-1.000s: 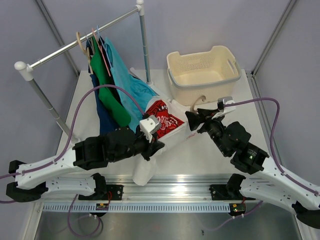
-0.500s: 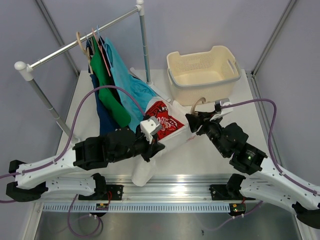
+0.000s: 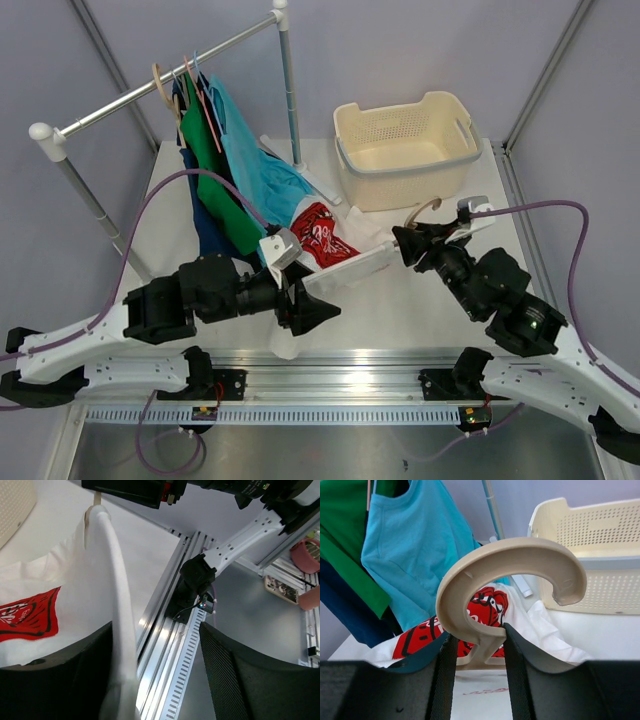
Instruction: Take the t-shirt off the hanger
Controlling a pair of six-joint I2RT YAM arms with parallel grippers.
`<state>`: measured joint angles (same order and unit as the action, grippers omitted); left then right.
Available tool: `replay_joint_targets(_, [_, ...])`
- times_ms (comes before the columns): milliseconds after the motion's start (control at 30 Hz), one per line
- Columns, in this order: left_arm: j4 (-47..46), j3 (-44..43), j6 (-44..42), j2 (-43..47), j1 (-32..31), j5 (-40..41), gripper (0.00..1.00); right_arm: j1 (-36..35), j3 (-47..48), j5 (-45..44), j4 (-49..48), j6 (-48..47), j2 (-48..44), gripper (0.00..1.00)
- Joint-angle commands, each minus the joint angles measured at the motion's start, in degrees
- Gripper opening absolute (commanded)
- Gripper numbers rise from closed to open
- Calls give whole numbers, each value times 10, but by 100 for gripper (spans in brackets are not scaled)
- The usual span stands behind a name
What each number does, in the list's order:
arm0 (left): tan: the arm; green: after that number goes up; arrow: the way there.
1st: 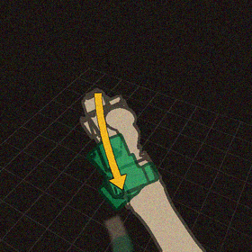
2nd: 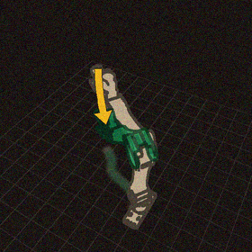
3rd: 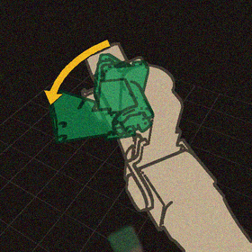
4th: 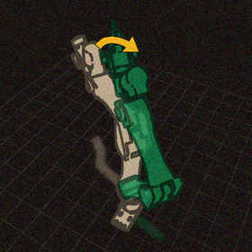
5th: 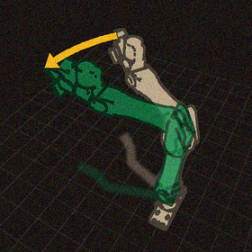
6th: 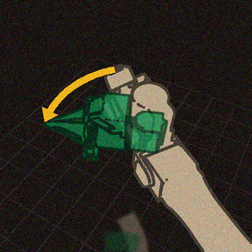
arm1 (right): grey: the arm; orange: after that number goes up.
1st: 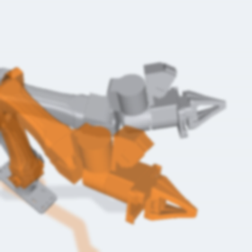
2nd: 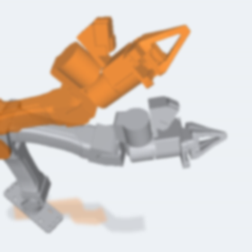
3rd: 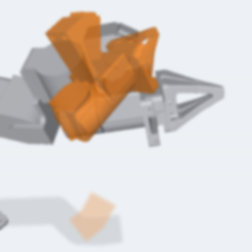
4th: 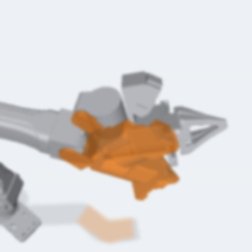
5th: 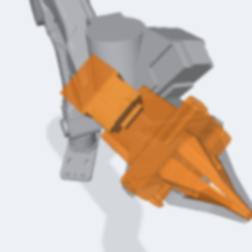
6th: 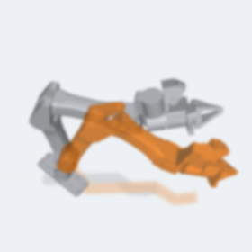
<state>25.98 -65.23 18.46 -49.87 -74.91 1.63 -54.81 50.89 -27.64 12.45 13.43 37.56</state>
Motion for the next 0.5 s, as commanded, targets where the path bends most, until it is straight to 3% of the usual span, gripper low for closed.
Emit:
replay_joint_targets(0, [-31, 6, 8, 33, -4, -36, 69, 0, 68, -41, 0, -9, -39, 0])
replay_joint_targets(167, [-31, 25, 18, 52, -4, -37, 68, 1, 120, -80, 50, -31, -55, 0])
replay_joint_targets(267, [-31, 30, 24, 49, -4, -39, 63, 0, 142, -80, 71, -38, -59, 0])
replay_joint_targets(367, [-31, 34, 26, 37, -5, -44, 52, 0, 163, -69, 95, -34, -64, 0])
replay_joint_targets(467, [-31, 36, 28, 32, -4, -42, 26, 0, 170, -68, 104, -31, -74, 0])
